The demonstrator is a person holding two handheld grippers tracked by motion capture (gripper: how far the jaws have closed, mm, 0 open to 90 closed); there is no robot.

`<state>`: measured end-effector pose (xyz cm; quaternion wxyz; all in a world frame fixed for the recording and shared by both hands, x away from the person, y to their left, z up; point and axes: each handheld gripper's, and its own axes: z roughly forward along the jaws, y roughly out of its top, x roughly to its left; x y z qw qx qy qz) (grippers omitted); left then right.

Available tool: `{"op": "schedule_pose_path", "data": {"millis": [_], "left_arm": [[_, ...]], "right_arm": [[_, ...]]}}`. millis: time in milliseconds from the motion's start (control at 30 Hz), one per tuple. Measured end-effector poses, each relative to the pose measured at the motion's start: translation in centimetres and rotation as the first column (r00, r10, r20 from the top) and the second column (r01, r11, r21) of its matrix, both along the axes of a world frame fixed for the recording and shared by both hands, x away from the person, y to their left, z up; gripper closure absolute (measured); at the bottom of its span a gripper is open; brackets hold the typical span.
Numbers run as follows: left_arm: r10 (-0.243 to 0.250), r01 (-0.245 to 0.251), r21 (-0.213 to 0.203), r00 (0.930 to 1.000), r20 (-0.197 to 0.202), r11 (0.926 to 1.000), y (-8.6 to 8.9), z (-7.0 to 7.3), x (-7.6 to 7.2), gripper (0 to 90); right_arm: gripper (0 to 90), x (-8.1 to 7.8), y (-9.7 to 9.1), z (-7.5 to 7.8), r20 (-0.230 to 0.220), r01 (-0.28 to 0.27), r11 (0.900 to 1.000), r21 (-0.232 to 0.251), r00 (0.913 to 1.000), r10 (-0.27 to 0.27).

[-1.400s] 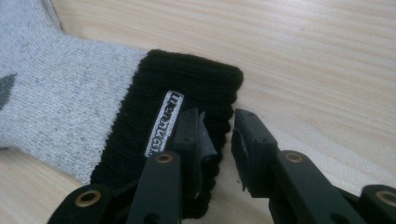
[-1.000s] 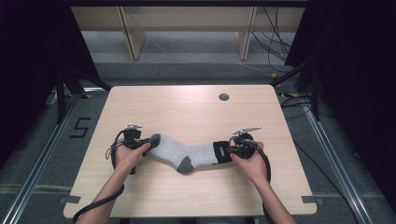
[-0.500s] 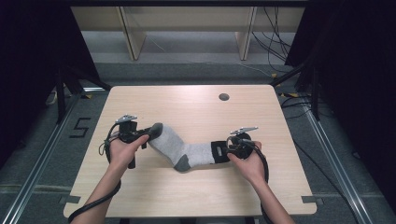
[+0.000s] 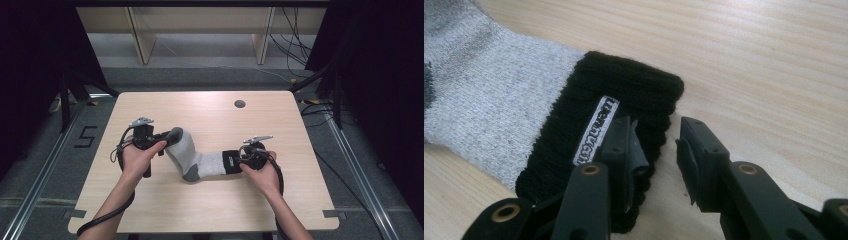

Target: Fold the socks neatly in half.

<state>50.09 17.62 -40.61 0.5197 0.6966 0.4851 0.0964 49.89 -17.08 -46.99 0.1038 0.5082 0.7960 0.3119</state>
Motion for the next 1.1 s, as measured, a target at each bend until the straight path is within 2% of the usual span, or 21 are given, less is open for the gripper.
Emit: {"op": "schedule_pose_path", "data": {"millis": [33, 233, 467, 667, 800, 867, 933, 967, 1100], "left_arm": [[-0.003, 0.003, -0.001, 1.0000, 0.004, 1.0000, -0.1, 0.1, -0.1, 64.7], [-0.022, 0.022, -0.005, 0.9997, 0.011, 0.9997, -1.0, 0.5, -0.3, 64.5], [-0.017, 0.017, -0.014, 0.9997, 0.016, 0.9998, -2.2, 0.5, -0.3, 64.3], [-0.003, 0.003, 0.000, 0.9994, 0.035, 1.0000, -3.4, 0.5, -0.5, 64.4], [-0.013, 0.013, 0.008, 0.9991, 0.040, 0.9999, -4.0, 0.6, -0.6, 64.7], [-0.015, 0.015, 0.007, 0.9988, 0.047, 0.9999, -4.4, 0.6, -0.6, 64.7], [-0.014, 0.013, 0.019, 0.9988, 0.047, 0.9997, -4.6, 0.6, -0.6, 64.8], [-0.016, 0.015, 0.010, 0.9986, 0.051, 0.9998, -4.8, 0.6, -0.6, 64.9], [-0.014, 0.013, 0.016, 0.9984, 0.055, 0.9998, -5.0, 0.6, -0.6, 65.0]], "right_arm": [[67.0, 0.0, 0.2, -0.1, -0.006, 0.010, 0.9998, 0.017, 0.9999, -0.010], [67.0, 0.1, 0.4, -0.1, -0.002, 0.002, 0.9998, 0.019, 1.0000, -0.002], [66.9, 0.1, 0.8, -0.1, -0.001, -0.001, 0.9998, 0.018, 1.0000, 0.001], [66.7, 0.2, 0.9, -0.1, 0.000, -0.006, 0.9999, 0.014, 1.0000, 0.006], [66.6, 0.2, 0.8, -0.1, 0.006, -0.015, 0.9999, 0.003, 0.9999, 0.015], [66.6, 0.2, 0.9, 0.0, -0.011, -0.012, 0.9998, 0.015, 0.9999, 0.012], [66.5, 0.2, 0.9, -0.1, 0.002, -0.012, 0.9999, 0.010, 0.9999, 0.012], [66.6, 0.2, 0.9, -0.1, 0.003, -0.010, 0.9999, 0.011, 0.9999, 0.010], [66.5, 0.2, 1.0, -0.1, 0.007, -0.011, 0.9999, 0.008, 0.9999, 0.011]]}}
